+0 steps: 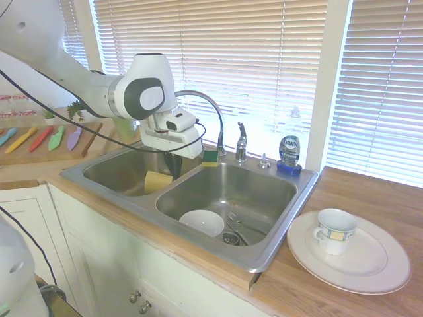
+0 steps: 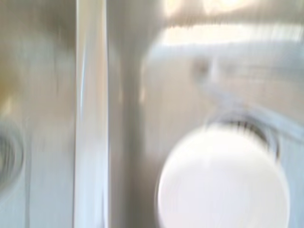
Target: Turn off the faucet
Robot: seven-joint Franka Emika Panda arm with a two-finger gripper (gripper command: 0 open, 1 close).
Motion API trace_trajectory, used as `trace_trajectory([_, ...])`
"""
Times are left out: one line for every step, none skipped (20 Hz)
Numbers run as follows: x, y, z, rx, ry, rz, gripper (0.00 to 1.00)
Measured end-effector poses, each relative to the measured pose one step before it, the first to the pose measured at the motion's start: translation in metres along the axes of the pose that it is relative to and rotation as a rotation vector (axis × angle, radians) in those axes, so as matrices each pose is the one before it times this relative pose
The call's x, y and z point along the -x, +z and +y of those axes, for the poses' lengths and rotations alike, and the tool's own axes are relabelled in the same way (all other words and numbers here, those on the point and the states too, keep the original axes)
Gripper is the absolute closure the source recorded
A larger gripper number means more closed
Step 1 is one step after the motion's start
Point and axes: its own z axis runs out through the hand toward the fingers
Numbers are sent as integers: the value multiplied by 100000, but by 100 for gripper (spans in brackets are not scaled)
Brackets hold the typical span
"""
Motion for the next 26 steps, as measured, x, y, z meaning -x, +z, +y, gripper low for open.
trace_trajectory([-763,-173,-680,-2868,206,2767,100])
trace_trajectory([-879,-81,-674,-2129,-23,2409,100])
trace_trajectory([-913,30,-618,-1262,-228,2197,100])
trace_trajectory([-941,101,-638,-1101,-286,2292,100])
trace_trajectory([-971,92,-730,-1040,-248,2281,100])
trace_trajectory([-900,77,-746,-822,-163,1722,100])
trace_trajectory([-842,53,-806,-923,-278,1434,100])
trace_trajectory([-794,-48,-896,-1087,-284,1360,100])
trace_trajectory([-731,-48,-876,-863,-414,1278,100])
trace_trajectory([-772,-59,-870,-787,-160,1470,100])
trace_trajectory([-732,24,-830,-503,-33,1183,100])
trace_trajectory([-659,133,-779,6,-338,907,100])
trace_trajectory([-640,212,-789,100,-534,1169,100])
trace_trajectory([-543,373,-752,217,-298,964,100])
trace_trajectory([-505,431,-735,-157,-196,512,100])
trace_trajectory([-434,497,-760,-447,-116,361,100])
trace_trajectory([-494,539,-703,-423,85,445,100])
trace_trajectory([-526,490,-732,-440,147,462,100])
trace_trajectory([-510,436,-707,-280,219,356,100])
trace_trajectory([-601,334,-681,-243,268,436,100])
trace_trajectory([-638,216,-725,-558,222,537,100])
trace_trajectory([-583,149,-668,-222,78,346,100])
trace_trajectory([-539,45,-627,-416,201,301,100])
trace_trajectory([-491,45,-546,-263,268,164,100])
trace_trajectory([-433,66,-489,-207,167,-46,100])
trace_trajectory([-380,110,-435,-398,154,-154,100])
